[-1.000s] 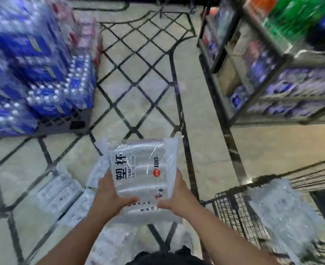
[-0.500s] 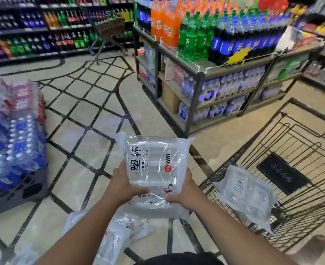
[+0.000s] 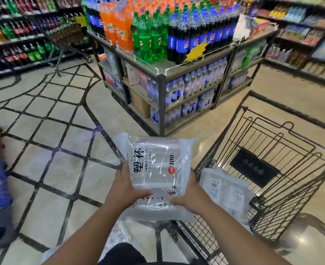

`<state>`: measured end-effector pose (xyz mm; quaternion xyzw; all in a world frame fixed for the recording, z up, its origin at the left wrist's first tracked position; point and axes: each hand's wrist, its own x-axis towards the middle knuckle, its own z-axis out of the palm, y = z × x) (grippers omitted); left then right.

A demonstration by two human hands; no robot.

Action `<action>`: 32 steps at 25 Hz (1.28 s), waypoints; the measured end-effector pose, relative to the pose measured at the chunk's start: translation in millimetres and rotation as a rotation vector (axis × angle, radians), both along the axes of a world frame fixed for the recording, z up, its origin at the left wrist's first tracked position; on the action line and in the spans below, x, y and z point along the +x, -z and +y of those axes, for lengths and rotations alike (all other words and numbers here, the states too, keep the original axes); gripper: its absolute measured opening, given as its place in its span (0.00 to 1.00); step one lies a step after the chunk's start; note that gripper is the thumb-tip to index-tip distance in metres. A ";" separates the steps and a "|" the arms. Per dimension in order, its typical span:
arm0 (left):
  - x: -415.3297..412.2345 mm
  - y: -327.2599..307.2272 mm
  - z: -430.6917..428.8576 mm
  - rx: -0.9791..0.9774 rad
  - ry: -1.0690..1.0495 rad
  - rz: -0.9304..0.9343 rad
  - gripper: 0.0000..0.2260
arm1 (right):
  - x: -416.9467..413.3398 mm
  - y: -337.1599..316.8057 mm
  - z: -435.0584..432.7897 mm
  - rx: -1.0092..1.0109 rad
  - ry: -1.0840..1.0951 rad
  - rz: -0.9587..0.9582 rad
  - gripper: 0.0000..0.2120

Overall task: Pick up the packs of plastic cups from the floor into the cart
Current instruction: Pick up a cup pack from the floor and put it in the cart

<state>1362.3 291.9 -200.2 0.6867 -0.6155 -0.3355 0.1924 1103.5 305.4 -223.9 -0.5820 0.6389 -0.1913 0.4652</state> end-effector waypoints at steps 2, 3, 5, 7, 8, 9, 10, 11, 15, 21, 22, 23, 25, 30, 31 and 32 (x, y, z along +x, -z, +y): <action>-16.6 1.4 -19.9 0.003 0.061 -0.016 0.64 | -15.6 2.9 -3.2 0.031 0.072 -0.010 0.63; -25.4 1.9 -30.2 0.007 0.099 -0.017 0.64 | -22.4 5.6 -3.7 0.044 0.109 -0.010 0.64; -44.7 5.7 -55.4 0.007 0.185 -0.015 0.62 | -34.8 10.8 -7.6 0.062 0.203 -0.004 0.66; -63.6 11.2 -82.2 -0.003 0.262 -0.009 0.61 | -45.9 12.5 -12.4 0.075 0.296 0.010 0.67; -75.3 13.7 -97.5 -0.006 0.315 0.003 0.60 | -52.0 13.1 -15.6 0.076 0.346 0.023 0.68; -86.4 15.6 -112.9 -0.002 0.370 0.018 0.60 | -57.0 13.3 -18.2 0.072 0.400 0.034 0.68; -96.9 17.1 -128.4 0.004 0.426 0.032 0.59 | -61.4 13.5 -20.9 0.076 0.457 0.051 0.69; -107.6 17.6 -143.6 0.010 0.478 0.045 0.59 | -65.2 11.7 -23.7 0.080 0.516 0.066 0.69; -146.0 26.6 -193.5 0.025 0.674 0.039 0.64 | -73.0 11.7 -32.5 0.126 0.715 0.065 0.70; -199.2 41.1 -222.7 0.114 0.933 -0.023 0.64 | -71.4 21.5 -16.4 0.169 0.968 0.053 0.69; -209.7 42.5 -223.1 0.122 0.973 -0.033 0.64 | -72.5 21.7 -11.6 0.178 1.005 0.046 0.69; -219.2 44.9 -222.7 0.124 1.001 -0.042 0.64 | -75.2 22.1 -7.4 0.185 1.037 0.031 0.69; -238.7 47.3 -216.5 0.120 1.056 -0.054 0.64 | -84.3 26.1 2.0 0.167 1.092 -0.007 0.68; -287.6 65.7 -200.8 0.154 1.113 -0.118 0.67 | -122.3 55.6 23.7 0.201 1.149 -0.065 0.65; -296.1 72.2 -198.8 0.158 1.118 -0.134 0.67 | -129.9 64.4 27.5 0.214 1.159 -0.078 0.65; -304.1 79.2 -197.0 0.163 1.124 -0.152 0.67 | -136.0 70.8 30.4 0.229 1.160 -0.093 0.65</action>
